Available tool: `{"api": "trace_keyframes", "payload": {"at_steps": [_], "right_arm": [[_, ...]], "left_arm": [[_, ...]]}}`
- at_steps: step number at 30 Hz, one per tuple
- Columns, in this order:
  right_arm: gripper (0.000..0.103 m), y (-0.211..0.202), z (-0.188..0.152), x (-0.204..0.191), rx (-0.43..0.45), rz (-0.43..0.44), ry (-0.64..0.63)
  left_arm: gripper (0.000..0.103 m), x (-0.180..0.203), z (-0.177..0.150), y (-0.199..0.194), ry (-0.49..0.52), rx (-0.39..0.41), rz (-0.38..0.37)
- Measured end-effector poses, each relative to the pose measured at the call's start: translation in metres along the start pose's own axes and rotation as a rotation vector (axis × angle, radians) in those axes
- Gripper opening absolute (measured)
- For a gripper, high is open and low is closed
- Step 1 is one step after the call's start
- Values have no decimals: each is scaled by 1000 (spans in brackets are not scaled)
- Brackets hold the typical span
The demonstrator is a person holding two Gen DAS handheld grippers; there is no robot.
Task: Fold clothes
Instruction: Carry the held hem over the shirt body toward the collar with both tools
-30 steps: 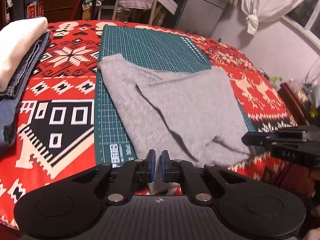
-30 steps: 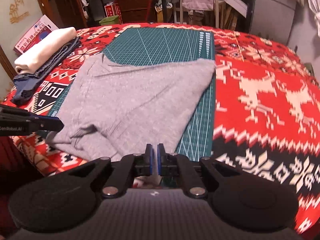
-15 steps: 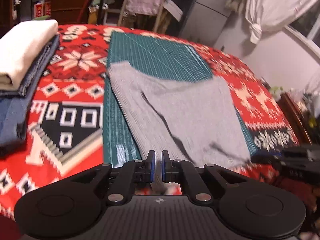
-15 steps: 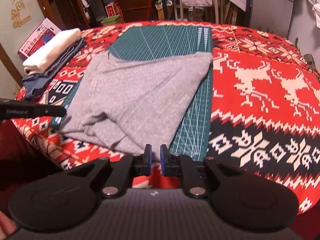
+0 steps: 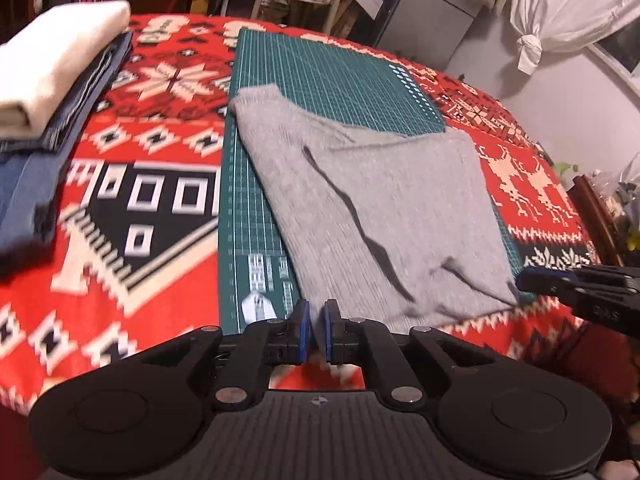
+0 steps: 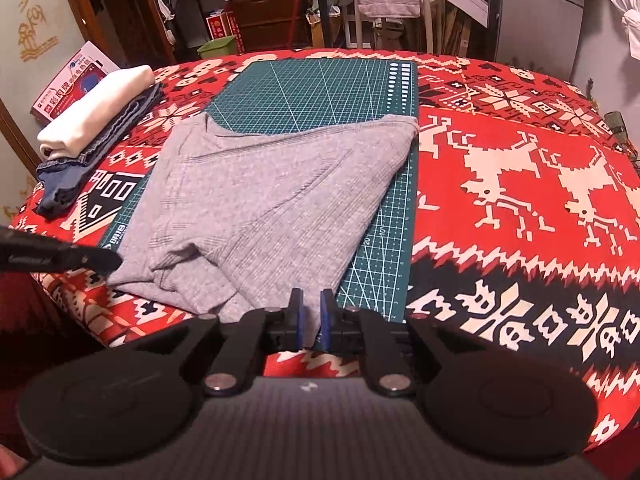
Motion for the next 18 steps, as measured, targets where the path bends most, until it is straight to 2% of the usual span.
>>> {"api": "trace_keyframes", "payload": {"at_steps": [6, 11, 14, 15, 18], "right_arm": [[11, -1, 0, 4, 8, -8, 13], [11, -2, -1, 7, 13, -13, 20], [11, -3, -1, 9, 13, -14, 26], [11, -2, -1, 9, 13, -14, 28], [11, -2, 0, 11, 12, -15, 33]], "left_arm": [[6, -8, 11, -8, -49, 53, -5], [7, -26, 46, -3, -86, 144, 38], [30, -31, 64, 10, -77, 168, 24], [33, -32, 69, 15, -74, 168, 22], [33, -34, 76, 26, -72, 158, 24]]}}
Point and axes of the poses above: each gripper's, at about its wrist camera, not at the fingertips, and y roughly the way its jaws point, x to its right, z to its top, the point moved 3 cm from there along y, roughly the way its jaws point, and after that the axes turned 1 degree about -x, right-handed, at the moved point
